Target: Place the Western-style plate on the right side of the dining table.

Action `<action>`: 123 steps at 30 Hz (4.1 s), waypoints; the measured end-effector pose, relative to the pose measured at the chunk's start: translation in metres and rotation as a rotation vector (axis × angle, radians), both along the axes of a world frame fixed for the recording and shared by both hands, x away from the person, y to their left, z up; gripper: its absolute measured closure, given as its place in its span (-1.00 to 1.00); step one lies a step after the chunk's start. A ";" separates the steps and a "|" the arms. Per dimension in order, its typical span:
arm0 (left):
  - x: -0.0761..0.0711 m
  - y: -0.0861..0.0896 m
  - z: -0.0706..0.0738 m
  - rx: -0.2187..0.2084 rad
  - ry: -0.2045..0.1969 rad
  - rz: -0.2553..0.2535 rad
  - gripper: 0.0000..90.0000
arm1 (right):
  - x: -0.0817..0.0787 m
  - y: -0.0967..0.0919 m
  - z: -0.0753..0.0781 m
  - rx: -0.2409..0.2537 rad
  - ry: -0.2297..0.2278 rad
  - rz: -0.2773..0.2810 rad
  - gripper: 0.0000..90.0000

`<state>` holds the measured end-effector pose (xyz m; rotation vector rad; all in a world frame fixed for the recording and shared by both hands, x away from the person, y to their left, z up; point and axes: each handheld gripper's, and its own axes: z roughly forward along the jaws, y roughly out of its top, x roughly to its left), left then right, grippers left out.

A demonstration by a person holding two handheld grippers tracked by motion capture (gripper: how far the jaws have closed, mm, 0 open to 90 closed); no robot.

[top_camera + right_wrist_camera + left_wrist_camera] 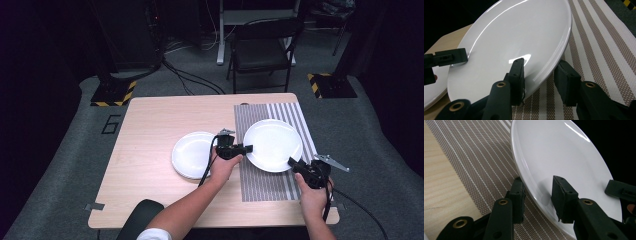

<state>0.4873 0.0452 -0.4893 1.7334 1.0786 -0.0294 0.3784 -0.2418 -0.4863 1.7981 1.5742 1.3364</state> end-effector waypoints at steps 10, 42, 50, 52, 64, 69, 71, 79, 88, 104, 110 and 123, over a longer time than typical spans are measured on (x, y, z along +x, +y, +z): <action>0.004 -0.005 -0.007 0.006 0.036 0.006 0.41 | 0.005 -0.005 -0.007 0.007 0.021 -0.015 0.37; 0.014 -0.013 -0.028 0.059 0.084 0.026 0.44 | 0.013 -0.008 -0.024 -0.012 0.092 -0.028 0.41; 0.015 -0.017 -0.032 0.052 0.100 0.029 0.45 | 0.014 -0.010 -0.025 -0.022 0.098 -0.038 0.40; 0.016 -0.018 -0.032 0.057 0.097 0.030 0.45 | 0.015 -0.011 -0.026 -0.027 0.099 -0.040 0.40; 0.022 -0.021 -0.039 0.073 0.113 0.047 0.49 | 0.022 -0.014 -0.030 -0.050 0.107 -0.044 0.40; 0.023 -0.022 -0.039 0.072 0.115 0.054 0.51 | 0.025 -0.016 -0.033 -0.046 0.117 -0.052 0.40; 0.024 -0.023 -0.039 0.078 0.112 0.054 0.51 | 0.026 -0.016 -0.034 -0.047 0.118 -0.053 0.40; 0.024 -0.023 -0.039 0.076 0.114 0.060 0.51 | 0.030 -0.018 -0.037 -0.041 0.137 -0.062 0.35; 0.024 -0.023 -0.039 0.069 0.117 0.064 0.49 | 0.031 -0.020 -0.040 -0.020 0.146 -0.067 0.33; 0.023 -0.020 -0.038 0.068 0.116 0.057 0.41 | 0.027 -0.019 -0.039 -0.039 0.146 -0.051 0.28; 0.024 -0.012 -0.036 0.052 0.102 0.074 0.31 | 0.022 -0.021 -0.035 -0.008 0.130 -0.041 0.29; 0.020 0.011 -0.025 0.037 0.073 0.086 0.12 | 0.018 -0.014 -0.019 -0.035 0.082 -0.013 0.20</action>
